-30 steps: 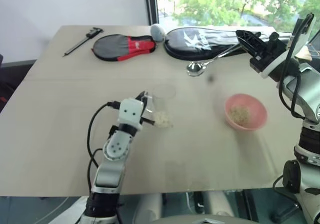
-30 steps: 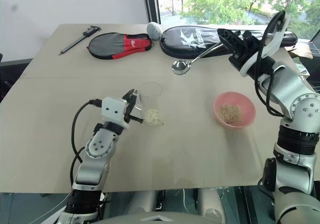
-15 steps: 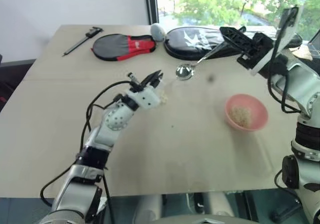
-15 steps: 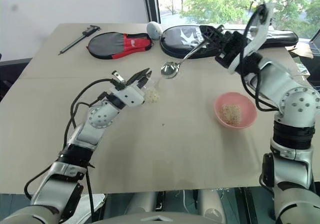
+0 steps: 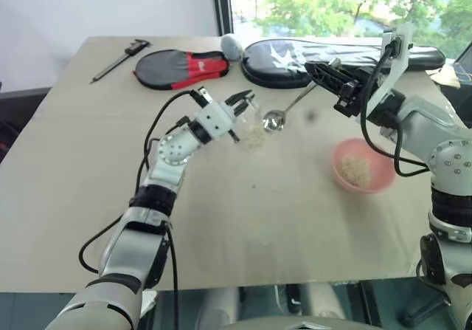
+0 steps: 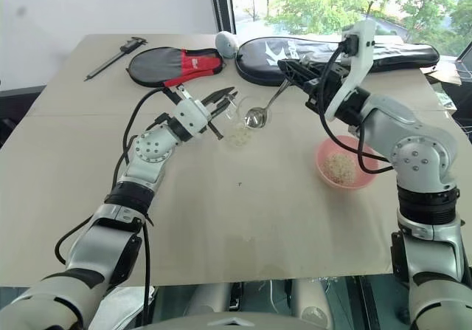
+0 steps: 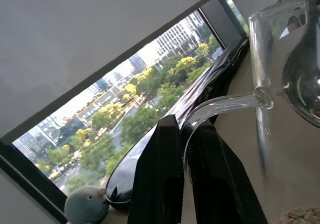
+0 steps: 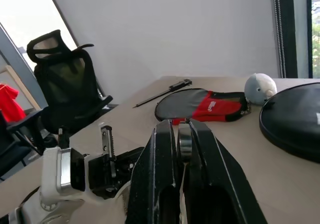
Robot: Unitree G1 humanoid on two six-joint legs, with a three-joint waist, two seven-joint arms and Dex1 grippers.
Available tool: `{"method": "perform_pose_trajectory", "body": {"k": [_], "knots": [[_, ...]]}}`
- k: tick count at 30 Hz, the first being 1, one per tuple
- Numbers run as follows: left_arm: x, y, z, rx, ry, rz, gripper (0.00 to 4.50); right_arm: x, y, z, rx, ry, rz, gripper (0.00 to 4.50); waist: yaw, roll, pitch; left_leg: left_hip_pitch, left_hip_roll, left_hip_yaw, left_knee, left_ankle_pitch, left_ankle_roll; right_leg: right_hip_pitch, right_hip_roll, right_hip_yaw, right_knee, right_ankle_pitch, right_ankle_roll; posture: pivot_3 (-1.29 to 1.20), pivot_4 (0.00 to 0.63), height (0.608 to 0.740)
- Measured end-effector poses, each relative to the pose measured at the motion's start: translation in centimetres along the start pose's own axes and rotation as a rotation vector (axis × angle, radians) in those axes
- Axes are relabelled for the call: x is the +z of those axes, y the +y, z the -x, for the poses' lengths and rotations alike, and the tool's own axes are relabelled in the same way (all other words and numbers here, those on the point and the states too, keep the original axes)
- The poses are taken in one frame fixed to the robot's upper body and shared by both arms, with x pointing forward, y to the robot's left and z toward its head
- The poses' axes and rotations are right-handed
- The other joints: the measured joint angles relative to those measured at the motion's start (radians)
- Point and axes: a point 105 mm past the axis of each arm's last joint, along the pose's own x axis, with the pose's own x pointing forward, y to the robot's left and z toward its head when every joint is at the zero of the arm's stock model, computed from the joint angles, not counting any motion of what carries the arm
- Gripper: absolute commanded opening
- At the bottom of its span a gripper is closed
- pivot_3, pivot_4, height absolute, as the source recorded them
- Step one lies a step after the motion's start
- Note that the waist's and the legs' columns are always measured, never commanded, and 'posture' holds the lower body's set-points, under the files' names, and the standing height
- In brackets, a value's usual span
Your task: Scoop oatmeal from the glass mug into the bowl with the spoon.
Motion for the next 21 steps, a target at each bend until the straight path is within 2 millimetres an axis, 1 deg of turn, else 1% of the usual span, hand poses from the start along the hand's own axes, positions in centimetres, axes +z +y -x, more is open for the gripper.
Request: {"method": "perform_pose_trajectory", "body": {"k": [6, 9, 11, 14, 18, 21], "knots": [[0.5, 0.3, -0.6, -0.018, -0.047, 0.087, 0.08, -1.1, 0.5, -1.0, 0.013, 0.000, 0.135, 0.00, 0.001, 0.000, 0.000, 0.000, 0.000, 0.000, 0.000, 0.000, 0.000, 0.000, 0.000, 0.000, 0.000, 0.000, 0.000, 0.00, 0.150, 0.740], [0.9, 0.6, -0.9, -0.032, -0.068, 0.095, 0.08, -2.8, 1.1, -1.4, 0.033, 0.019, 0.213, 0.00, 0.001, 0.000, 0.000, 0.000, 0.000, 0.000, 0.000, 0.000, 0.000, 0.000, 0.000, 0.000, 0.000, 0.000, 0.000, 0.00, 0.150, 0.740], [0.9, 0.5, -0.9, -0.039, -0.068, 0.103, 0.08, -3.6, 1.4, -1.5, 0.042, 0.030, 0.242, 0.00, 0.001, 0.000, 0.000, 0.000, 0.000, 0.000, 0.000, 0.001, -0.001, 0.000, 0.000, 0.000, 0.000, 0.000, 0.000, 0.00, 0.150, 0.740], [0.7, 0.5, -0.8, -0.040, -0.063, 0.111, 0.08, -3.8, 1.7, -1.5, 0.061, 0.028, 0.279, 0.00, 0.002, 0.000, 0.000, 0.000, 0.000, 0.000, 0.001, 0.001, -0.001, 0.000, 0.000, 0.000, 0.000, 0.000, 0.000, 0.00, 0.150, 0.740], [0.4, 0.5, -0.7, -0.042, -0.056, 0.115, 0.08, -4.2, 2.1, -1.4, 0.085, 0.034, 0.285, 0.00, 0.002, 0.000, 0.000, 0.000, 0.000, 0.000, 0.001, 0.001, -0.001, 0.000, 0.000, 0.000, 0.000, 0.000, 0.000, 0.00, 0.150, 0.740], [0.3, 0.3, -0.6, -0.050, -0.052, 0.108, 0.08, -5.0, 2.4, -1.2, 0.105, 0.073, 0.230, 0.00, 0.002, 0.000, 0.000, 0.000, 0.000, 0.000, 0.001, 0.001, -0.002, 0.000, 0.000, 0.000, 0.000, 0.000, 0.000, 0.00, 0.150, 0.740]]}}
